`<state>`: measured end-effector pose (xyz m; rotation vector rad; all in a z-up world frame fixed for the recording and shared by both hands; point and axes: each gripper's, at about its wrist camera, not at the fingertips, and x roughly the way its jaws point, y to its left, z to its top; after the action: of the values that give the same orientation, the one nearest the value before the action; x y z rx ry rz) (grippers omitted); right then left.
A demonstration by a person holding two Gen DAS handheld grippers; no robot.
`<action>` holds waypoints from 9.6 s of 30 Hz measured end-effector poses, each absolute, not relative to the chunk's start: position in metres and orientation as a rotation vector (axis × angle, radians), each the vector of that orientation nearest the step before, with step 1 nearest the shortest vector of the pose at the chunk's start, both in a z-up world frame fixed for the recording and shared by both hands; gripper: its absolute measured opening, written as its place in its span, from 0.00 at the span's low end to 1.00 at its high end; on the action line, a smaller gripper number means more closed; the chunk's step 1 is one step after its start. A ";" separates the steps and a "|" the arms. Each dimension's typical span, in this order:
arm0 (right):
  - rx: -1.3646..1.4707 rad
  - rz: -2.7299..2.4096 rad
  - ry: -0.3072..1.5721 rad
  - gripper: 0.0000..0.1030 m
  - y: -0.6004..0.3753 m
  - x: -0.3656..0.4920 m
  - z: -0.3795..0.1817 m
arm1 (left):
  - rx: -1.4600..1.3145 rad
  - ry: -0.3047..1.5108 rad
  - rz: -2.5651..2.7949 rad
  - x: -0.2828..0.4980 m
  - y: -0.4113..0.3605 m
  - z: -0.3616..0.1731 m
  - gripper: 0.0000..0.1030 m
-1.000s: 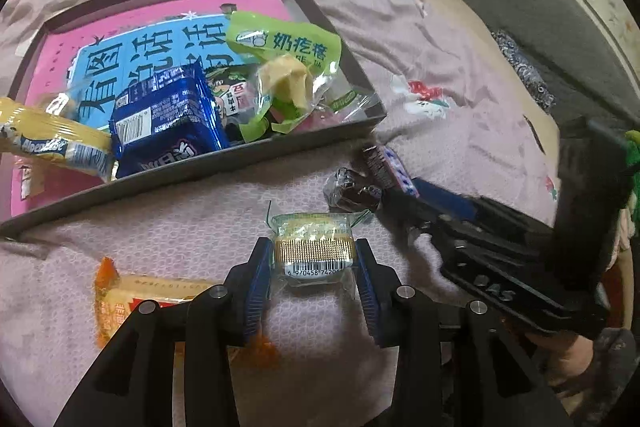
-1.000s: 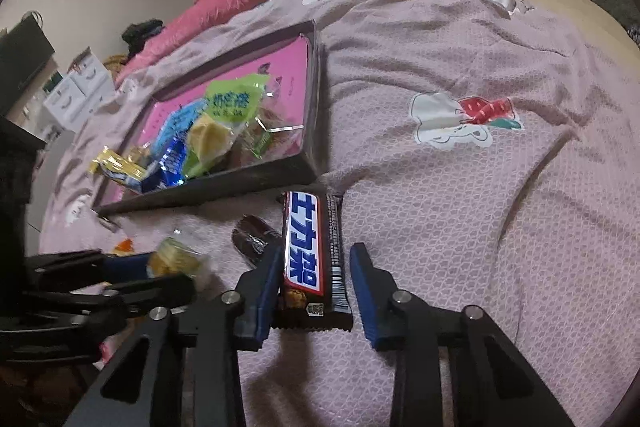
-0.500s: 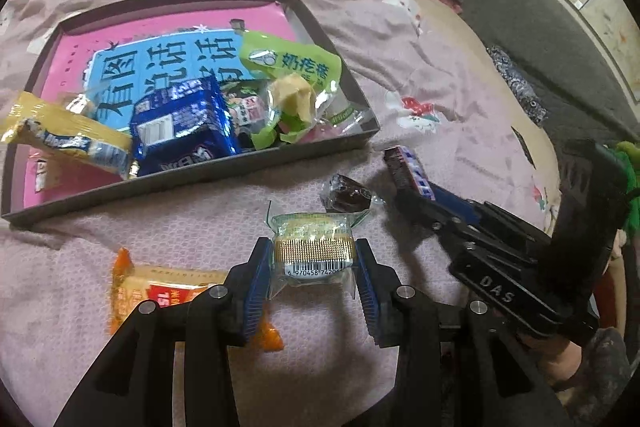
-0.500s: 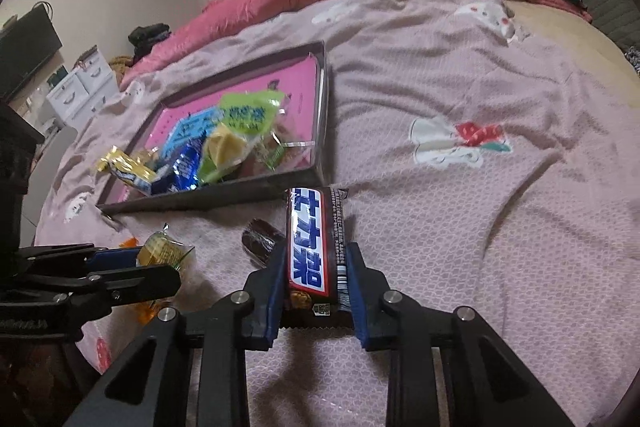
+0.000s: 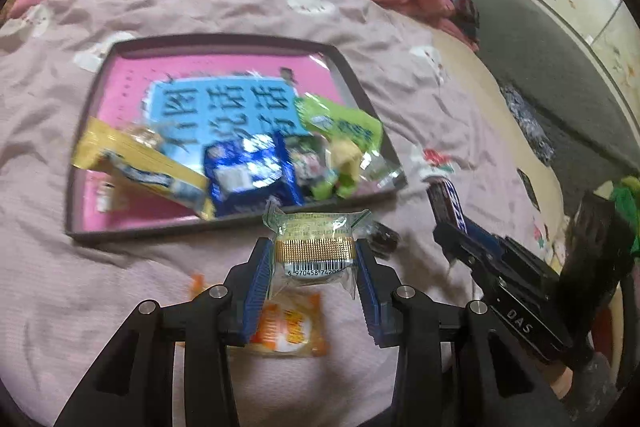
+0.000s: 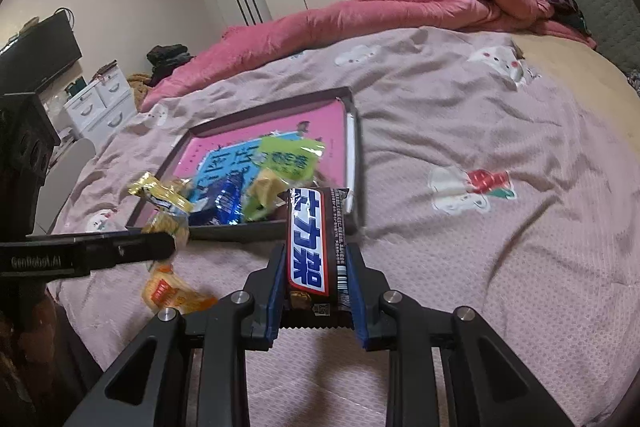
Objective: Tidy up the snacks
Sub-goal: 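Carry the cake and chocolate bar to the tray and lower them with both tools, then open both tools on the cake and chocolate bar and pull back, then grasp the orange bread bag with the left tool while the right tool grasps the dark round chocolate, then carry the bread bag and round chocolate to the tray and lower them with both tools, then open both tools to release the bread bag and round chocolate in the tray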
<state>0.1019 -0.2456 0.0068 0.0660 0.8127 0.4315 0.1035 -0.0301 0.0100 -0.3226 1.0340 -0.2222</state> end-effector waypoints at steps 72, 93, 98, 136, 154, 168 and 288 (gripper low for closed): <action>0.009 0.419 0.880 0.28 -0.127 0.171 0.020 | -0.408 1.007 -0.195 0.155 0.030 -0.022 0.41; 0.093 0.406 0.911 0.29 -0.142 0.175 0.009 | -0.452 1.003 -0.205 0.156 0.036 -0.028 0.46; 0.105 0.387 0.900 0.34 -0.160 0.163 0.017 | -0.444 0.999 -0.206 0.154 0.033 -0.024 0.55; 0.114 0.354 0.904 0.57 -0.213 0.107 0.011 | -0.388 1.120 -0.175 0.057 0.009 -0.019 0.75; 0.107 0.338 0.982 0.57 -0.219 0.112 -0.034 | -0.588 1.210 -0.081 0.061 -0.013 -0.040 0.74; -0.001 0.312 0.976 0.36 -0.203 0.129 -0.055 | -0.641 1.264 0.013 0.088 -0.012 -0.061 0.74; -0.063 0.423 0.706 0.68 -0.130 0.119 0.040 | -0.253 0.852 0.075 0.094 0.055 0.033 0.72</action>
<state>0.1188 -0.1295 0.0405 -0.0628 0.7062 0.4228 0.0935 0.0555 0.0331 -0.2532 0.8517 0.0749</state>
